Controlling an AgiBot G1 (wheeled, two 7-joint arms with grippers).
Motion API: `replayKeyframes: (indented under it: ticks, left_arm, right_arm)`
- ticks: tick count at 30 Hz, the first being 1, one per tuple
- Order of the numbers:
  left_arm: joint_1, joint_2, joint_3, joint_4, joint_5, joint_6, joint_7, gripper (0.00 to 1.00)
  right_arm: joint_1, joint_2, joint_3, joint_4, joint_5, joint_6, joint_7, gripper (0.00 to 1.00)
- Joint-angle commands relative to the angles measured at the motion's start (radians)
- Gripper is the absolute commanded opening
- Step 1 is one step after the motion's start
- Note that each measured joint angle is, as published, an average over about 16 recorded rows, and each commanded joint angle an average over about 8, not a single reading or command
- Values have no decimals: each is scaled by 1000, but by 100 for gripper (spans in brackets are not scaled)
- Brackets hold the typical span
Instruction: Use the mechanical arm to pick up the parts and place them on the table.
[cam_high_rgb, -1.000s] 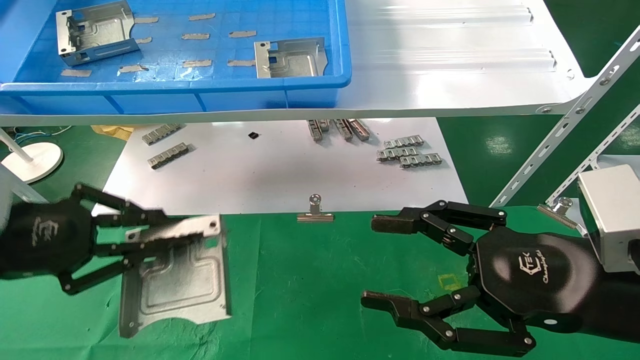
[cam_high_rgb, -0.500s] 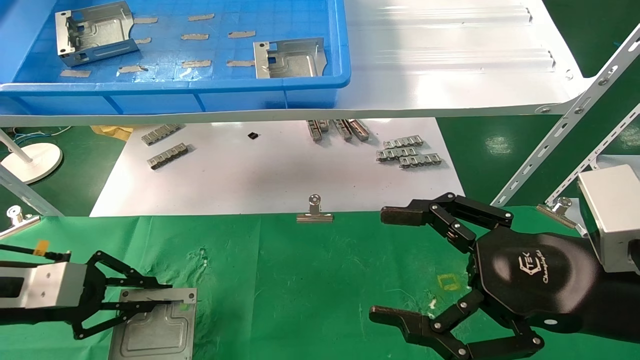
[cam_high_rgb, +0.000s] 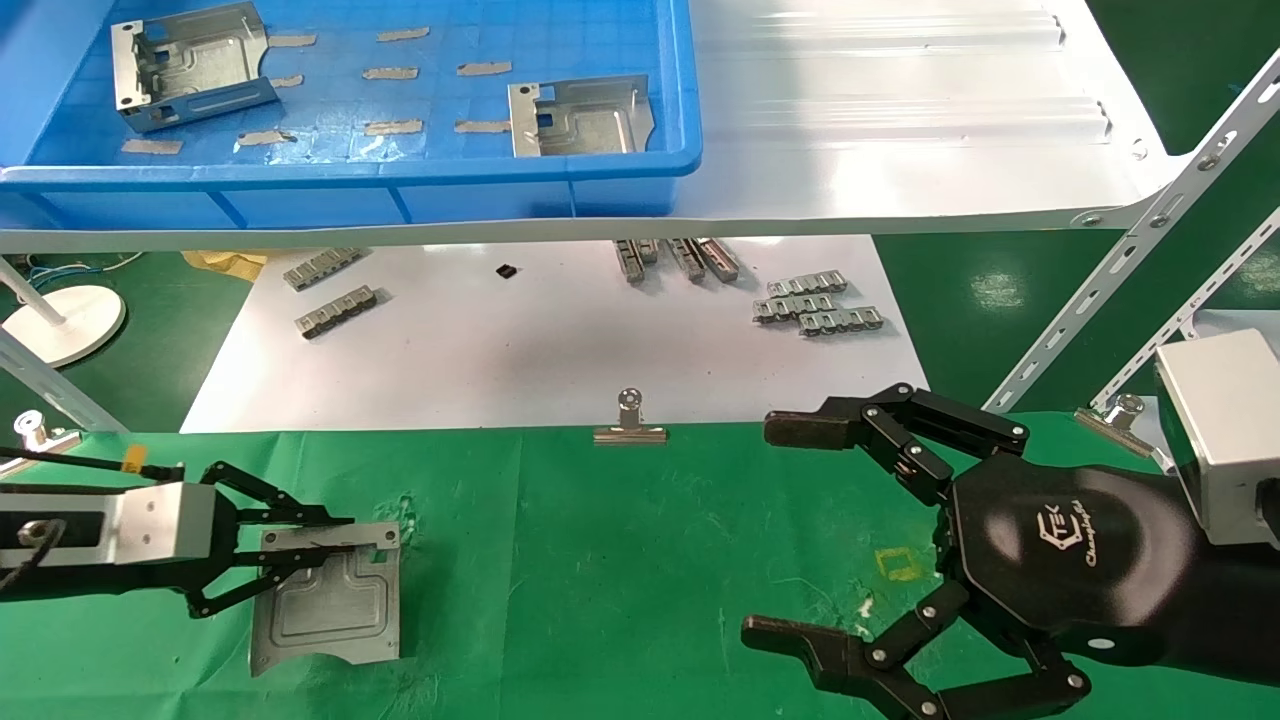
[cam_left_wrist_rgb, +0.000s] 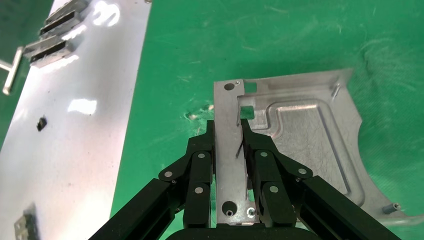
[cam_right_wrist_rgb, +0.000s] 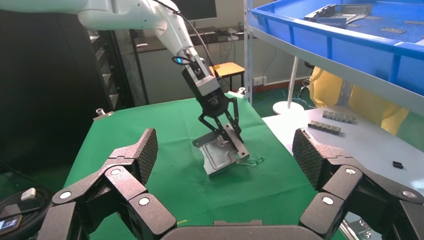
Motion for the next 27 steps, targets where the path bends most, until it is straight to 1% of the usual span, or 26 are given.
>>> replayKeyframes:
  ticks: [1,8,12,16,21,27]
  left_arm:
    - [-5,16,7,25,13,-4,23,100]
    - [-27,40,8,95,16,3,63,100]
    - [-33,43,-9,128,-11,21,72,100]
    - [-27,37,-30,130,-55,53,53,100]
    - [11,12,-47,70,-128,70,-29,100]
    - [81,-34,-65,-10,-258,74,-206,100]
  right_arm:
    - [0,0,0,0,0,0,0,100]
    - [0,0,0,0,0,0,0,100]
    - [0,0,0,0,0,0,0,100]
    - [0,0,0,0,0,0,0,100]
    - [0,0,0,0,0,0,0,100]
    - [0,0,0,0,0,0,0,100]
